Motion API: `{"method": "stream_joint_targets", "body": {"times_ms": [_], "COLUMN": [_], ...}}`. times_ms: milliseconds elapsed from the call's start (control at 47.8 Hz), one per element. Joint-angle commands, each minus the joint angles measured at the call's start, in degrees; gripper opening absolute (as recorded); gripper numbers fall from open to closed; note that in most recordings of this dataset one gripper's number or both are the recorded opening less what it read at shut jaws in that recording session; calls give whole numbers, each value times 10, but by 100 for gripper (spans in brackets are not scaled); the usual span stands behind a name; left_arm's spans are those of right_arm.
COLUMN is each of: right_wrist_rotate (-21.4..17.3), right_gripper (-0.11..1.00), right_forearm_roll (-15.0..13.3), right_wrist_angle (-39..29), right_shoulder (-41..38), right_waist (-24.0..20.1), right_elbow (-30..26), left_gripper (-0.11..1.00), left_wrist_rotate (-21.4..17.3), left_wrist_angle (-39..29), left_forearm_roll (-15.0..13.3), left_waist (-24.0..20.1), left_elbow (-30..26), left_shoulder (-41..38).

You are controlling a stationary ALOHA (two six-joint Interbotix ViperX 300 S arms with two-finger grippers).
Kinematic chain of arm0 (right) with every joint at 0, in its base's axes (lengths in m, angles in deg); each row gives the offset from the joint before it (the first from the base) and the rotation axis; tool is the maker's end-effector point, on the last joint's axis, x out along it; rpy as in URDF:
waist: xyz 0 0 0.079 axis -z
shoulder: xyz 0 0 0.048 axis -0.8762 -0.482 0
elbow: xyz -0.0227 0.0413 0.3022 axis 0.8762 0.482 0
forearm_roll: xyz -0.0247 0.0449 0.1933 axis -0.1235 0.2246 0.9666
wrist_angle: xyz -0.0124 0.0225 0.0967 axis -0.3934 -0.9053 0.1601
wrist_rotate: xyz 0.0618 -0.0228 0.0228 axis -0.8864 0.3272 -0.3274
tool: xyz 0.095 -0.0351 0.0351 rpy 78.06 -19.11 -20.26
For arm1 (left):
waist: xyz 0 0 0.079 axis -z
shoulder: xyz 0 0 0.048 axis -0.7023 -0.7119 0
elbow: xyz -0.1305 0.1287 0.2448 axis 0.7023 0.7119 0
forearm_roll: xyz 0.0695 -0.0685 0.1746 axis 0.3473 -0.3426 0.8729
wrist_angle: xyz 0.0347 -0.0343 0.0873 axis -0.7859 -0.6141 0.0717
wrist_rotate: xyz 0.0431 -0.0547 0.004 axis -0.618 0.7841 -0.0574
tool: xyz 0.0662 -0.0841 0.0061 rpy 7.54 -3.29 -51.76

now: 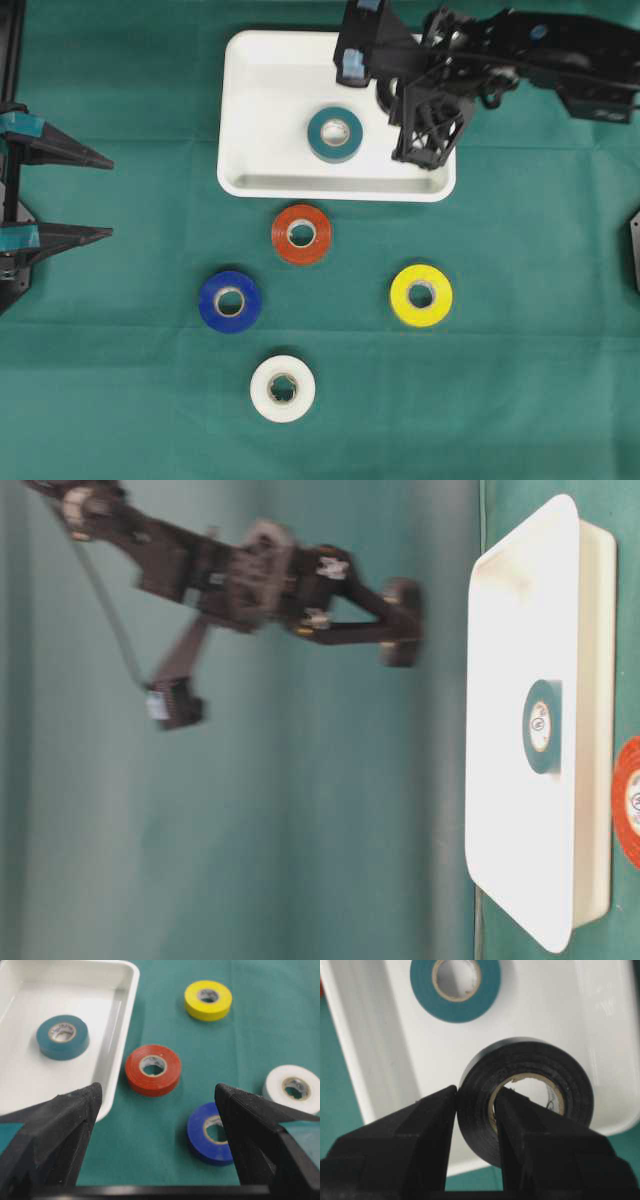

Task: Pick up the tape from a random location and place it into the white case.
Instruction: 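Lower the black roll into the tray beside the teal roll, release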

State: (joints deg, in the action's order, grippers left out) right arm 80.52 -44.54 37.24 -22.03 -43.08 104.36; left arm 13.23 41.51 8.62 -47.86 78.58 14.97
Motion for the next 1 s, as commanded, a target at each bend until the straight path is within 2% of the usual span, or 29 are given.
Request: {"method": "stream_joint_targets", "body": {"times_ms": [0,335,984], "right_wrist_rotate": [-2,-8,-8], "right_gripper": [27,27,27], "right_forearm_roll": [-1,4,4], "right_wrist_angle": [35,105,119], "right_shoulder": [-7,-62,-70], "right_waist": [0,1,6], "right_elbow": [9,45,52], "left_gripper": [91,91,91], "left_wrist_rotate": [0,0,0], "left_wrist_angle": [3,2,2], "left_forearm_roll": [0,0,0], "left_waist": [0,0,0], "left_elbow": [-6,-6,-6], "left_shoulder": [-5,-6,-6]}}
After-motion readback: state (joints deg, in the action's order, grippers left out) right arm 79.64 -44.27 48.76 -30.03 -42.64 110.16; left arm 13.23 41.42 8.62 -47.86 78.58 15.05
